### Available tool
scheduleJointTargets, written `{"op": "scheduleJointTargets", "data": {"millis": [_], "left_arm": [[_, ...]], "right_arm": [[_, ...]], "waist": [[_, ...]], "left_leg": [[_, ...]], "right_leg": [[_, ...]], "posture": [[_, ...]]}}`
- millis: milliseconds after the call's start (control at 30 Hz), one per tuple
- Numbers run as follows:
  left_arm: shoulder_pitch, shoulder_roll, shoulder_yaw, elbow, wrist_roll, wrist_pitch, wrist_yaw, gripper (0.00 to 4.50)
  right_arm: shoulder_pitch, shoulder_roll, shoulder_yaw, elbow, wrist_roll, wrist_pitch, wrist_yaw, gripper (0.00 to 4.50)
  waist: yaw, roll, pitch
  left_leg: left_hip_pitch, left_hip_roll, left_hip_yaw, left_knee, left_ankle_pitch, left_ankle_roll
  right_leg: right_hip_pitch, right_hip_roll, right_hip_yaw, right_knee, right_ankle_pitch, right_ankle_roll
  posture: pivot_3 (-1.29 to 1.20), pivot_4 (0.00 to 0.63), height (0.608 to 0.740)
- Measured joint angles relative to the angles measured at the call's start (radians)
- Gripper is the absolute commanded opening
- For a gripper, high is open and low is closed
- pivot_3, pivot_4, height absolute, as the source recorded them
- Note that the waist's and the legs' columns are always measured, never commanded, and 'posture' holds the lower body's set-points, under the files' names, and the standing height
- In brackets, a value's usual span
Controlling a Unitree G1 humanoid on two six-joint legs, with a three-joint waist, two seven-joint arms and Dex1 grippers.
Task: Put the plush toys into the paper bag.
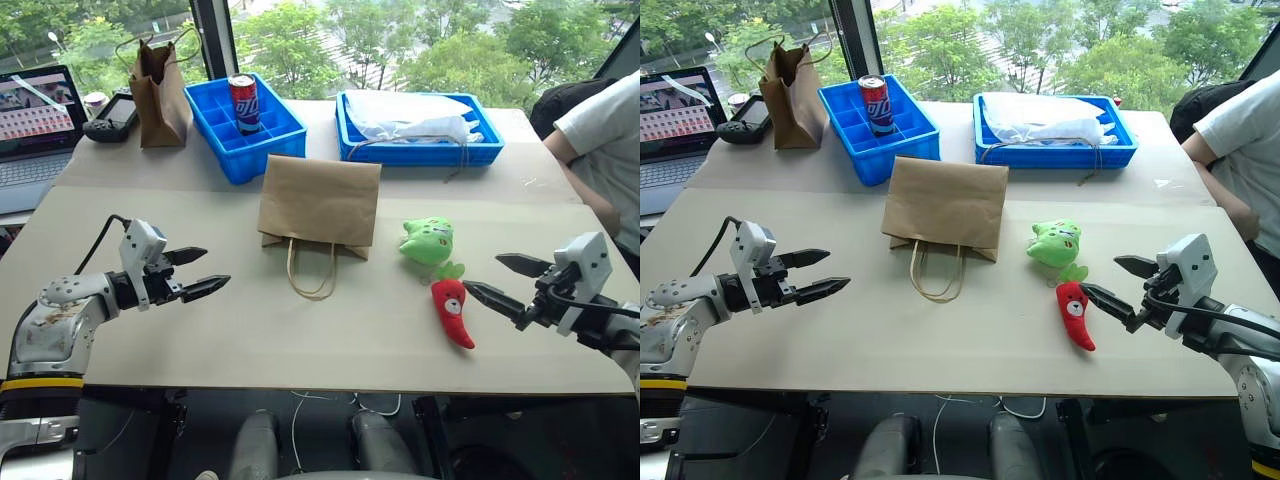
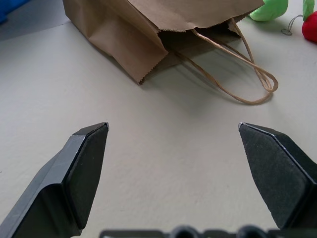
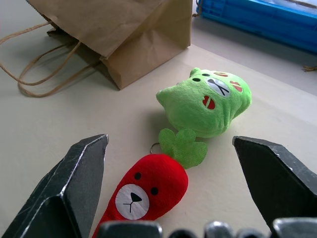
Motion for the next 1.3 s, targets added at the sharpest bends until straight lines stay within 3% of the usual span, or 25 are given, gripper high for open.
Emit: {"op": "scheduleJointTargets", "data": {"millis": [133, 300, 433, 567, 767, 967, 1233, 1300], "left_arm": [[-0.031, 0.01, 0.002, 0.011, -0.049, 0.018, -0.082, 4.5], [-0.231, 0.095, -0.052, 0.034, -0.062, -0.042, -0.327, 4.5], [-0.405, 0.056, -0.187, 0.129, 0.017, -0.167, -0.463, 4.5], [-0.466, -0.009, -0.269, 0.223, 0.081, -0.289, -0.53, 4.5], [-0.67, -0.096, -0.477, 0.497, 0.231, -0.716, -0.543, 4.5], [-0.767, -0.252, -0.517, 0.819, 0.39, -1.156, -0.522, 4.5], [-0.851, -0.293, -0.563, 1.03, 0.577, -1.464, -0.417, 4.5], [-0.862, -0.295, -0.574, 1.066, 0.627, -1.472, -0.362, 4.0]], "right_arm": [[0.0, -0.006, 0.0, -0.003, 0.005, 0.002, 0.007, 4.48], [-0.077, -0.102, 0.02, -0.103, 0.091, 0.078, 0.074, 4.48], [-0.186, -0.145, 0.08, -0.233, 0.227, 0.195, 0.068, 4.48], [-0.205, -0.149, 0.112, -0.281, 0.279, 0.262, 0.03, 4.48], [-0.211, -0.152, 0.133, -0.371, 0.33, 0.318, -0.028, 4.48], [-0.164, -0.151, 0.132, -0.382, 0.317, 0.32, -0.066, 4.48], [-0.129, -0.151, 0.121, -0.409, 0.321, 0.321, -0.101, 4.48], [-0.122, -0.151, 0.12, -0.41, 0.321, 0.321, -0.106, 4.5]], "waist": [[0.0, 0.0, 0.0], [0.001, 0.0, 0.0], [0.002, 0.0, 0.0], [0.003, 0.0, 0.0], [0.008, 0.0, 0.0], [0.006, 0.0, 0.0], [0.003, 0.0, 0.0], [0.004, 0.0, 0.001]], "left_leg": [[0.0, 0.0, 0.0, 0.0, 0.0, 0.0], [0.0, 0.0, 0.0, 0.001, 0.0, 0.0], [-0.001, 0.0, -0.001, 0.002, 0.0, 0.0], [-0.005, -0.001, -0.003, 0.003, -0.001, 0.001], [-0.009, -0.002, -0.007, 0.011, -0.002, 0.004], [-0.014, -0.003, -0.009, 0.013, -0.002, 0.004], [-0.015, -0.004, -0.012, 0.014, -0.002, 0.004], [-0.016, -0.004, -0.012, 0.014, -0.002, 0.004]], "right_leg": [[0.0, 0.0, 0.0, 0.0, 0.0, 0.0], [0.0, 0.0, 0.0, 0.0, 0.0, 0.0], [0.001, 0.0, -0.001, 0.0, 0.0, 0.0], [-0.001, 0.0, -0.001, -0.001, 0.0, 0.001], [0.0, 0.0, -0.003, 0.0, 0.0, 0.001], [-0.001, 0.0, -0.002, -0.001, 0.001, 0.003], [-0.001, 0.0, -0.003, 0.0, 0.002, 0.004], [-0.001, 0.0, -0.003, 0.0, 0.002, 0.004]], "posture": [[0.0, 0.15, 0.715], [0.0, 0.15, 0.715], [0.0, 0.15, 0.715], [0.0, 0.15, 0.715], [0.0, 0.15, 0.715], [0.0, 0.15, 0.715], [0.0, 0.15, 0.715], [0.0, 0.15, 0.715]]}}
